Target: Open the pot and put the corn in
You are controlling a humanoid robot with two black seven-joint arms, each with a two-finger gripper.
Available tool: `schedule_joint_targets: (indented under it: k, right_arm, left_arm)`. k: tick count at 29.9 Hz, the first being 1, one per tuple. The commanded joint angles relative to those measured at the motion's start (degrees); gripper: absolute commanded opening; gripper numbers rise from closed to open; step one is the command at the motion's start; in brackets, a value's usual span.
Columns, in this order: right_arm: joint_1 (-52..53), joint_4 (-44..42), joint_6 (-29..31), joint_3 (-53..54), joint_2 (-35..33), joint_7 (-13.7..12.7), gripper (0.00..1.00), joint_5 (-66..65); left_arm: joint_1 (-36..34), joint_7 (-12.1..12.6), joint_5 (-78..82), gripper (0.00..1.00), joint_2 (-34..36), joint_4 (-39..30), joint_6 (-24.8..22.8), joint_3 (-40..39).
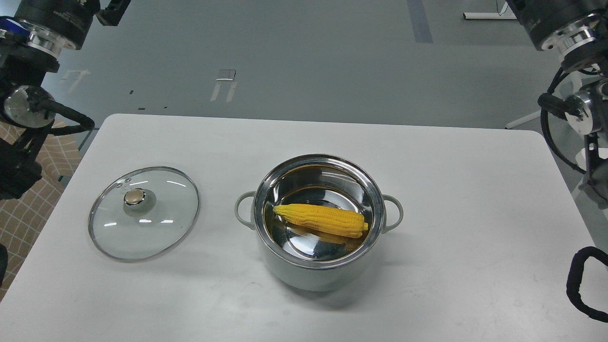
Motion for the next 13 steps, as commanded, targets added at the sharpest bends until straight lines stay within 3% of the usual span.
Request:
schedule_joint_targets:
  k: [1,13]
  right_arm:
    - [0.0,-6.2,0.0,1.1,-0.5,0.2,1.00,10.2]
    - [-4.2,-7.6,-2.7,1.8,-1.2,0.3,1.00,22.6]
  left_arm:
    - [-0.1,0.2,-0.1,0.98,0.0,-0.1,0.1,-0.1]
    - [0.1,0.2,-0.6,0.98,-1.3,0.8,0.3,-0.1]
